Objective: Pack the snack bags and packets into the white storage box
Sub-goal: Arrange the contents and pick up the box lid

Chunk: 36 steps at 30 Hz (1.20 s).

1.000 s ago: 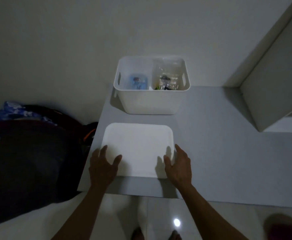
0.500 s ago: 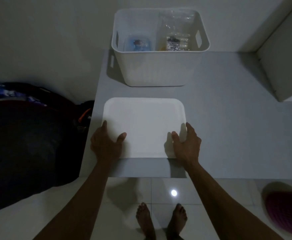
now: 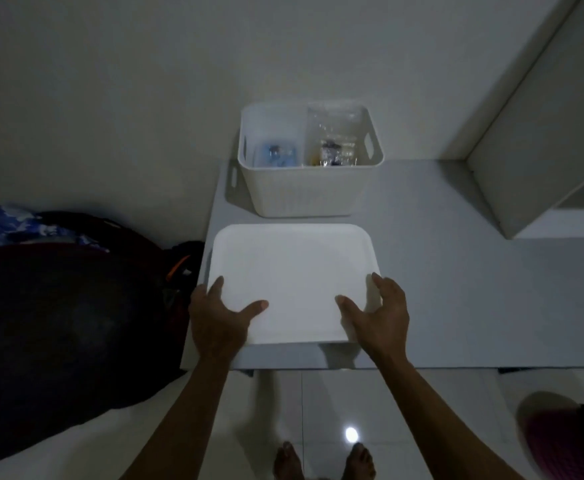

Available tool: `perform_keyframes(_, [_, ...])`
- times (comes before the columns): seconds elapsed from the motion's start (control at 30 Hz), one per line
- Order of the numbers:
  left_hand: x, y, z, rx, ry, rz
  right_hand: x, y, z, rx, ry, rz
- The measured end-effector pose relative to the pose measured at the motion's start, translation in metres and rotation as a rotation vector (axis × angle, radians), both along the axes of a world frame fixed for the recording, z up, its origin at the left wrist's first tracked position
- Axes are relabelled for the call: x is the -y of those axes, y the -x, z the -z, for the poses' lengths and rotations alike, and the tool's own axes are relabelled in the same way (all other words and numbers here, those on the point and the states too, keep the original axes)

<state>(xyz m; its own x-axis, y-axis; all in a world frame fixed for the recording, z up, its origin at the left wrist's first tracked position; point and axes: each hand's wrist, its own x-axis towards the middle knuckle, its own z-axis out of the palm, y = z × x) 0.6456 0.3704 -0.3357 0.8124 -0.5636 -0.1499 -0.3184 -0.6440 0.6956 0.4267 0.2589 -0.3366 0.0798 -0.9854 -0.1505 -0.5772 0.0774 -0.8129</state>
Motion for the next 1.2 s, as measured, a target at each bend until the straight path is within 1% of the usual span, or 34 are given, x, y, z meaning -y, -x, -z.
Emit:
perform_keyframes(0.13, [0.005, 0.006, -0.057, 0.018, 0.006, 0.048, 0.003, 0.003, -0.061, -0.077, 0.075, -0.034])
perform_keyframes(0.27, [0.026, 0.0, -0.105, 0.013, 0.008, 0.076, 0.018, 0.003, -0.109, -0.134, 0.158, -0.039])
perform_keyframes(0.37, [0.049, -0.004, -0.133, 0.018, 0.06, 0.108, 0.037, 0.001, -0.135, -0.122, 0.215, -0.024])
perform_keyframes(0.47, [0.072, -0.011, -0.147, 0.061, 0.079, 0.138, 0.06, -0.002, -0.15, -0.139, 0.241, -0.026])
perform_keyframes(0.6, [0.108, -0.021, -0.148, 0.08, 0.077, 0.174, 0.098, -0.012, -0.155, -0.114, 0.254, -0.014])
perform_keyframes(0.83, [0.189, -0.056, -0.132, 0.109, 0.038, 0.164, 0.183, -0.049, -0.137, -0.072, 0.227, -0.016])
perform_keyframes(1.03, [0.251, -0.087, -0.112, 0.052, -0.004, 0.13, 0.254, -0.085, -0.122, -0.097, 0.177, -0.068])
perform_keyframes(1.2, [0.28, -0.102, -0.094, 0.05, -0.06, 0.094, 0.29, -0.104, -0.102, -0.097, 0.124, -0.095])
